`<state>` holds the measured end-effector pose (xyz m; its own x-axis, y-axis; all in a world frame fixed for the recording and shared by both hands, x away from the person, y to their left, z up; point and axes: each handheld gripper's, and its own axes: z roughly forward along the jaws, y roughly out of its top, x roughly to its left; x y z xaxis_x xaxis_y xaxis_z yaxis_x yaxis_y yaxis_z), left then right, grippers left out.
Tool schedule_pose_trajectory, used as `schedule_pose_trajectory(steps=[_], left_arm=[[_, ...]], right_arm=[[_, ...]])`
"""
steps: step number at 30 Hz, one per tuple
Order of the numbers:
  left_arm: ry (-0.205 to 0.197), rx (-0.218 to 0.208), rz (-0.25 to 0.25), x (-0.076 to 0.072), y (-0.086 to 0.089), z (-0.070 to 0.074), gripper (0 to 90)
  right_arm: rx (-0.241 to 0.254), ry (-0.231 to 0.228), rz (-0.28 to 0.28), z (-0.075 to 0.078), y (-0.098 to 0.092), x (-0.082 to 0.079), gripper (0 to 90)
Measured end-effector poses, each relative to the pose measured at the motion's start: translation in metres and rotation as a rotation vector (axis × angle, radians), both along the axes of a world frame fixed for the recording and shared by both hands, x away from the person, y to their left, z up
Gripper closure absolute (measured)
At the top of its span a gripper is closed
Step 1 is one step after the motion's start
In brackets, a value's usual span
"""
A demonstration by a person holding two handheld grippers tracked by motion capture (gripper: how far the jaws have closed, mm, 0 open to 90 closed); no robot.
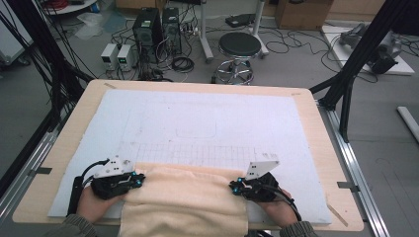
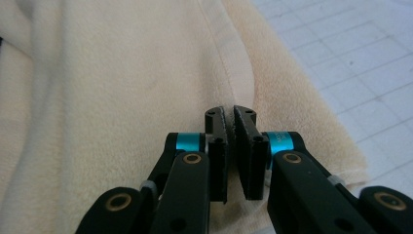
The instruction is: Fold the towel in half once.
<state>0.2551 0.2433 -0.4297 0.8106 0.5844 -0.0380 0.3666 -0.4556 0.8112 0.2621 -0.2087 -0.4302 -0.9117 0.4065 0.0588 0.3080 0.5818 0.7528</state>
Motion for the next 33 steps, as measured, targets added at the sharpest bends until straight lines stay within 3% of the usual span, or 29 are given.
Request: schedule_pose_trajectory(steps=[5, 8, 15, 17, 19, 21, 25, 30, 33], left_arm=[[-0.064, -0.052, -0.005, -0.014, 0.006, 0.022, 84.8], [-0.104, -0.083, -0.034, -0.031, 0.012, 0.037, 84.8], [-0.116, -0.118, -0.115, -0.085, 0.022, 0.058, 83.9], [-0.125, -0.134, -0.148, -0.101, 0.025, 0.062, 77.3], [-0.132, -0.140, -0.154, -0.107, 0.028, 0.064, 72.3], [-0.133, -0.141, -0.144, -0.105, 0.029, 0.061, 68.3], [-0.124, -0.142, -0.103, -0.088, 0.030, 0.052, 64.3], [-0.137, -0.117, -0.032, -0.052, 0.026, 0.038, 57.5], [-0.117, -0.092, 0.011, -0.026, 0.022, 0.029, 54.3]], right_arm=[[0.056, -0.038, 0.007, 0.022, -0.005, -0.006, 84.3], [0.097, -0.066, 0.022, 0.036, -0.007, -0.015, 84.3], [0.120, -0.113, 0.112, 0.068, -0.009, -0.067, 82.1], [0.129, -0.117, 0.161, 0.077, -0.010, -0.085, 75.4], [0.150, -0.115, 0.187, 0.080, -0.012, -0.094, 71.5], [0.147, -0.120, 0.175, 0.080, -0.014, -0.094, 68.8], [0.137, -0.103, 0.124, 0.071, -0.015, -0.075, 63.5], [0.092, -0.108, 0.032, 0.053, -0.016, -0.038, 54.6], [0.086, -0.095, -0.023, 0.042, -0.018, -0.017, 51.0]])
